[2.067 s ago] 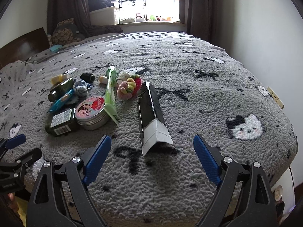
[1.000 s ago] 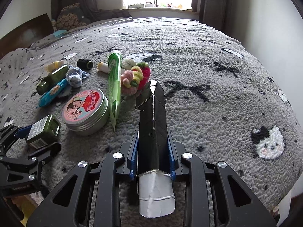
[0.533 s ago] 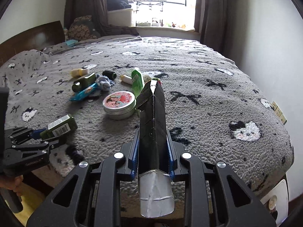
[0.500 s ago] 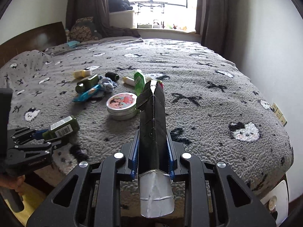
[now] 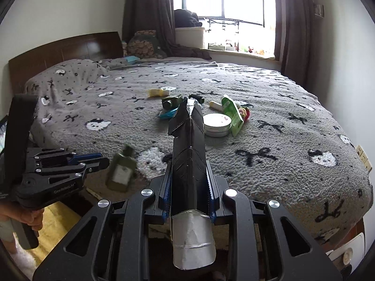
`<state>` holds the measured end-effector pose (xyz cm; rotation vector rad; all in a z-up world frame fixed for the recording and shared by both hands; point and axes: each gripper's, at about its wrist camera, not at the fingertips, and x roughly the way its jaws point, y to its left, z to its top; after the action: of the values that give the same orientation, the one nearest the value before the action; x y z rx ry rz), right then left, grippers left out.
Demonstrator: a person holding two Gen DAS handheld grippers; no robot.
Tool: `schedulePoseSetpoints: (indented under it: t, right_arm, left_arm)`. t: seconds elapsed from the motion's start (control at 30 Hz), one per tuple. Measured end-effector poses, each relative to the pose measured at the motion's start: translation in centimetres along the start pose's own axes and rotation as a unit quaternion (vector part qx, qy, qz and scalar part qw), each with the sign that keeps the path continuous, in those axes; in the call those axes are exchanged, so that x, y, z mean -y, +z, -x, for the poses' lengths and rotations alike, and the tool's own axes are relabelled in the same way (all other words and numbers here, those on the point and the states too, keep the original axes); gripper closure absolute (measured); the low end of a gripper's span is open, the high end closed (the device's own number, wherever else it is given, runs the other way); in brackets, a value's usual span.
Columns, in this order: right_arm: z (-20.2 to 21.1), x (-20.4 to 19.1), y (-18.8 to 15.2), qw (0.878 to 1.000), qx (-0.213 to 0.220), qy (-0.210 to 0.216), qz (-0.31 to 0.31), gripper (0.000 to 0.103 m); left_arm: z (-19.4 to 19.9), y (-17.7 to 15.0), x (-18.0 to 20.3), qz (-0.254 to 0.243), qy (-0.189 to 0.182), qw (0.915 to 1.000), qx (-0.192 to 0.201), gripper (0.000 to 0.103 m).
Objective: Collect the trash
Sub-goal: 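Lower both tools past the bed edge and release the box and bottle into the bin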
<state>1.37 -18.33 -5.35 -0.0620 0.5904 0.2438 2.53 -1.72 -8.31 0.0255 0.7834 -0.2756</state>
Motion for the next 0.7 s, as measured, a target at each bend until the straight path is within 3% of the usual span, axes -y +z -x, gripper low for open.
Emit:
schedulePoseSetpoints:
  t: [0.27, 0.6, 0.7]
  right_arm:
    - [-0.7, -1.8, -2.9, 0.999, -0.038, 0.026, 0.004, 0.077]
    - [-5.6, -2.2, -8.5, 0.985, -0.163, 0.047, -0.015, 0.077]
    - [-6.6, -2.7, -10.0, 0.977, -0.205, 0.059, -0.018, 0.077]
  left_arm:
    - [-0.6, -3.9, -0.4, 0.007, -0.019, 0.9989, -0.041, 0.091]
    - [-3.1, -7.8, 0.0, 0.000, -0.027, 0.9933, -0.113, 0.090]
    - [-4.1, -8.9, -0.3, 0.003, -0.021, 0.9906, -0.136, 0.070]
